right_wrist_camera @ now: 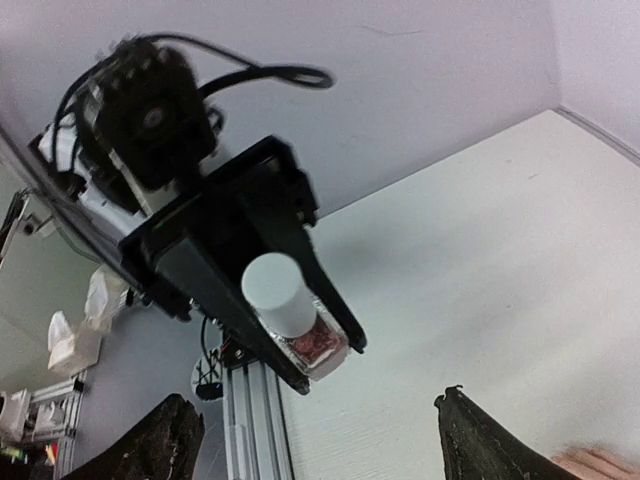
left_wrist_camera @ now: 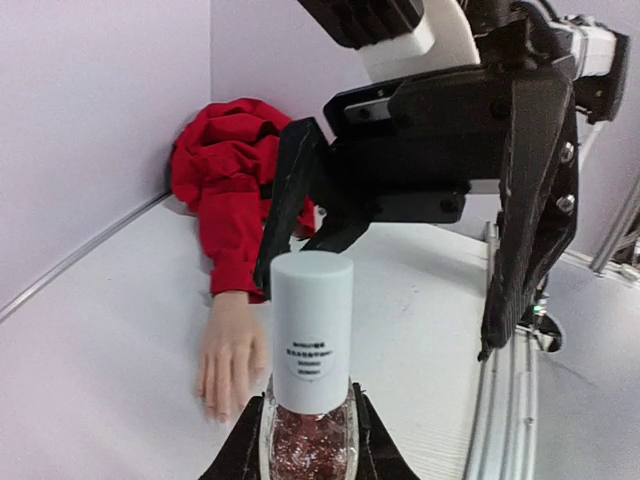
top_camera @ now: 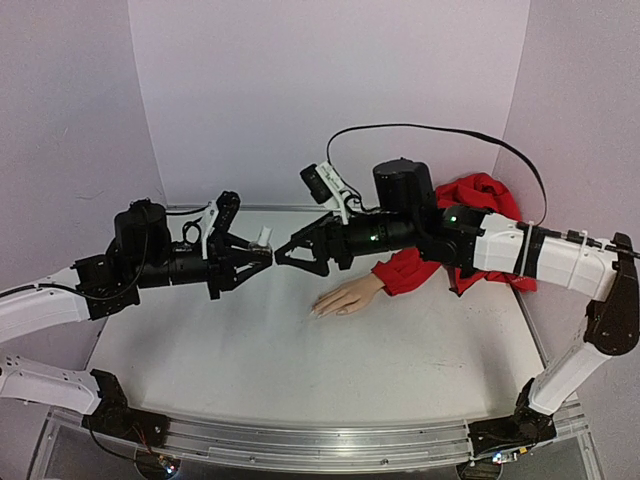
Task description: Paint the nails
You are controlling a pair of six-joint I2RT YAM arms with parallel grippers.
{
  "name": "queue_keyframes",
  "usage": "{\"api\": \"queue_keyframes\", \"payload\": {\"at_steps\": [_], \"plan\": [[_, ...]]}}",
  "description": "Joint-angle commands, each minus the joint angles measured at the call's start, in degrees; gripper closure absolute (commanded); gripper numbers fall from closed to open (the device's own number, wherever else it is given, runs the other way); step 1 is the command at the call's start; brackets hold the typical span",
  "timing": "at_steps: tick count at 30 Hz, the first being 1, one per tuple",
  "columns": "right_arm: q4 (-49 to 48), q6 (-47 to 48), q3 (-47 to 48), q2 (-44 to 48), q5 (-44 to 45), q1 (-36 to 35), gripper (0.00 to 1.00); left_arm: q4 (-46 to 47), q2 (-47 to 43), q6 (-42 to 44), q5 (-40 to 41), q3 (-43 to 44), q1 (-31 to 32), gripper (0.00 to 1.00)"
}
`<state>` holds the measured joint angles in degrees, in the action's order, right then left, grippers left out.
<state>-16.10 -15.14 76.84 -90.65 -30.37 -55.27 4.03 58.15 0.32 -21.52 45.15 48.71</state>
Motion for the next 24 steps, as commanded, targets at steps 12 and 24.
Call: {"api": "queue_keyframes", "payload": {"at_steps": [12,24], "plan": [[-2.6,-18.3,5.2,-2.0,20.5,-3.1,0.26,2.8,4.7,4.1,25.7,3.4,6.3,1.0],[-2.2,-20.3,11.6,-8.8,25.1,-4.6,0.65,2.7,7.5,2.1,27.4,6.0,7.4,1.0]]}}
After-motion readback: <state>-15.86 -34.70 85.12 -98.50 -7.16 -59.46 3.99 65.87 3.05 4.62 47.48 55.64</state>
